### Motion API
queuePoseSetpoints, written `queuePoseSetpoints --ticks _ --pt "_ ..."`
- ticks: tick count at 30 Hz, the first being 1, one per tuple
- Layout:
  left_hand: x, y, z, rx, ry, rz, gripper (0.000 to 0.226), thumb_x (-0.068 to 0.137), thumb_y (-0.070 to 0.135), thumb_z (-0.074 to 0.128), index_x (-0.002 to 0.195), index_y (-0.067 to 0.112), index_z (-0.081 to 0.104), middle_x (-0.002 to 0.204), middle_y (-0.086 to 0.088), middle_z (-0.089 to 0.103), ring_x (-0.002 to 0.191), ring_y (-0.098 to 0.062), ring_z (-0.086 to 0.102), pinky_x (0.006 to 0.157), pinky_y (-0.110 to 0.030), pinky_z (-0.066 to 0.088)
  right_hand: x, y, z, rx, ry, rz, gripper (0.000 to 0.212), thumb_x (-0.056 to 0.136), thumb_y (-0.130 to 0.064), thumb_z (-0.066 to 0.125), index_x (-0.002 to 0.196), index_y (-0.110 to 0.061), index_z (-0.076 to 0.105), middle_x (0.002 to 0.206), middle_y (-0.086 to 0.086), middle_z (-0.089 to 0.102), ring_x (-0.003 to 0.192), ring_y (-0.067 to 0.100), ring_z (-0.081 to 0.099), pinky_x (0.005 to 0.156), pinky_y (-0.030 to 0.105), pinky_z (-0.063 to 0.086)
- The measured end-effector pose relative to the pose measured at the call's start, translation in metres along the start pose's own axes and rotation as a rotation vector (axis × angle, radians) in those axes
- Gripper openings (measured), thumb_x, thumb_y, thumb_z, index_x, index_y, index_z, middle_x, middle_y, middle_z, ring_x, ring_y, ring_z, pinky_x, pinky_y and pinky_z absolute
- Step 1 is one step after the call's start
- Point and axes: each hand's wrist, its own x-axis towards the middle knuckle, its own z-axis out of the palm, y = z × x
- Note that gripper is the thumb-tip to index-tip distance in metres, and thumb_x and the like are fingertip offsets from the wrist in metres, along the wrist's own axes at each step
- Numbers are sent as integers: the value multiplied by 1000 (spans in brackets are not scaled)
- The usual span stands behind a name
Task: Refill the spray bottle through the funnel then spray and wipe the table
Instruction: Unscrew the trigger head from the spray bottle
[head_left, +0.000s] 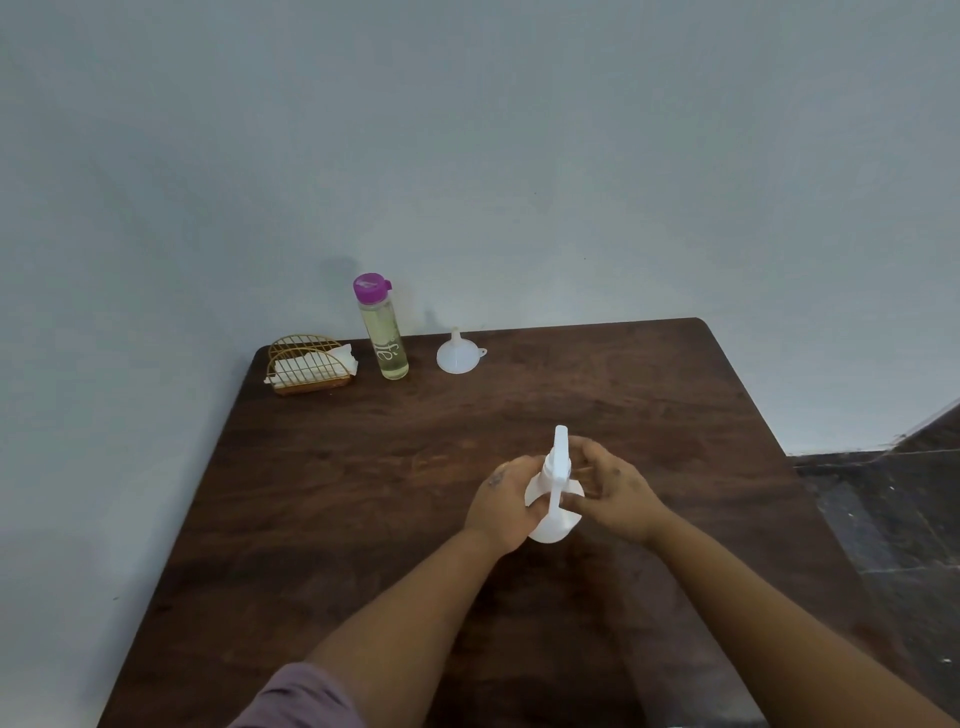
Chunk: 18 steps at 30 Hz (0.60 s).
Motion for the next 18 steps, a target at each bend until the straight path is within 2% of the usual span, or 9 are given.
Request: queuePoseSetpoints --ticks 2,4,6,8,10,11,13,15,18 --pt "-1 1 0 -17 -6 4 42 91 27 62 132 20 56 129 2 61 117 -17 56 99 -38 49 1 -6 6 21 133 -5 56 73 -27 81 119 -22 49 103 -17 64 93 -5 62 73 7 48" --pt "-1 2 -1 -27 -3 3 39 92 29 61 130 19 56 127 1 62 115 -18 57 96 -37 50 3 -8 14 5 250 -13 46 69 -32 83 101 -18 53 90 -13 68 83 -1 65 68 9 50" --pt "-1 3 -1 -23 -4 -3 40 93 32 61 131 20 55 128 1 61 115 -18 57 97 -36 50 4 -6 16 -26 265 -30 36 73 -32 80 93 -16 55 89 -9 69 82 5 66 68 13 52" --pt "-2 4 -2 -29 -16 -4 43 92 33 61 133 21 54 130 2 60 117 -18 57 98 -37 49 5 -2 11 -42 193 -37 26 79 -23 74 99 -16 58 97 -7 69 92 10 66 79 23 55" --pt "-2 5 -3 -21 -11 -7 44 92 31 61 135 21 53 132 1 59 120 -18 55 101 -37 48 3 0 3 -33 58 -9 30 83 -16 69 112 -17 61 109 -6 68 102 12 65 90 35 53" --pt "-3 5 -2 -15 0 -4 45 93 29 61 135 19 52 133 0 58 120 -19 55 101 -37 47 2 0 0 -20 2 8 36 84 -16 69 119 -18 60 114 -7 66 105 13 64 93 37 52" --pt "-5 6 -2 -11 10 -5 45 93 24 61 136 18 52 134 -2 58 121 -20 55 101 -35 47 1 -3 0 -1 -16 31 51 80 -21 74 128 -21 54 116 -11 63 106 11 63 91 31 52" --pt "-6 6 -2 -15 15 0 43 92 21 61 134 17 53 131 -2 59 119 -21 56 98 -35 47 -2 -11 8 22 105 76 63 70 -31 83 124 -26 50 106 -17 63 97 3 63 81 21 52" --pt "-6 6 -2 -44 36 2 36 92 24 62 126 18 58 123 -2 64 111 -21 60 89 -34 50 -3 -18 24 70 343 177 54 62 -45 86 98 -24 52 87 -14 67 82 1 63 66 18 49"
